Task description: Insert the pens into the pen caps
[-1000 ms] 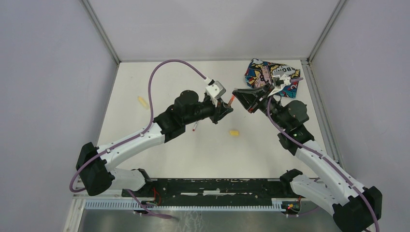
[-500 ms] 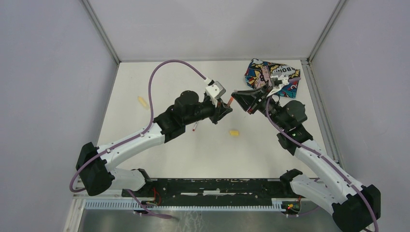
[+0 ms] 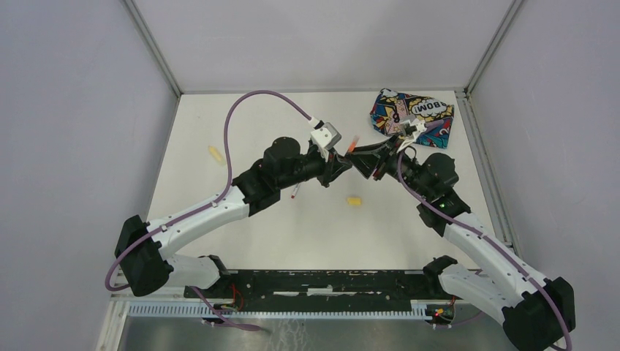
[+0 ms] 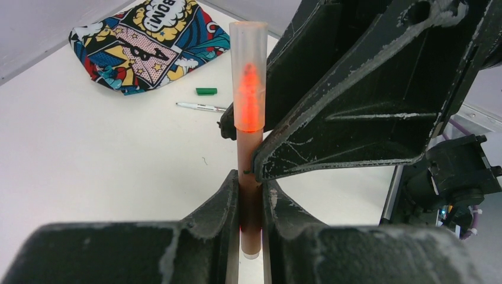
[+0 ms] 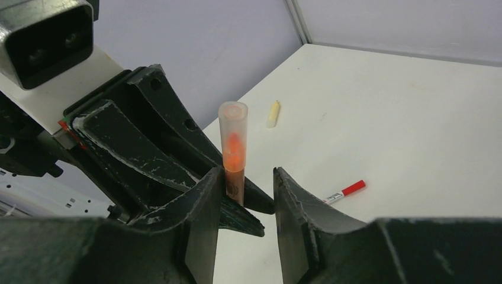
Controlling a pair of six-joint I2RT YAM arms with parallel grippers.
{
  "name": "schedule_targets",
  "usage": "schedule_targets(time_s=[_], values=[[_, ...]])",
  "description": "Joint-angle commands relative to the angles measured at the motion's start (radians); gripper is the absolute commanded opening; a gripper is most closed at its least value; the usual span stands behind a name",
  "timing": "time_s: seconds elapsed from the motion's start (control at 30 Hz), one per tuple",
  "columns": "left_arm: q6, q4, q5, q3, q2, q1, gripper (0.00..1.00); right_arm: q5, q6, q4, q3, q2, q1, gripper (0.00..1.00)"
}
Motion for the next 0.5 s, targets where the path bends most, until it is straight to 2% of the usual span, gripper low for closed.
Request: schedule_targets(time_s=[0.0,0.13,0.23,0.47], values=[[0.078,0.046,-0.003,0.012,-0.024,-0.005,0.02,0.02,-0.085,-0.069,0.055,-0.034,0.001,0.46],[0.078,0.046,-0.004,0.012,-0.026,-0.004,0.02,0.086,-0.145,-0.143,0.093,-0.058,0.0,0.58],[0.078,0.046,-0.005,0.012,-0.026,-0.005,0.02,0.136,-0.156,-0.152,0.109,-0.078,0.0,0.63],[0.078,0.046,0.001,0.012,-0.026,-0.004,0.02,0.204,-0.094,-0.052,0.131,-0.077,0.0,0.67]])
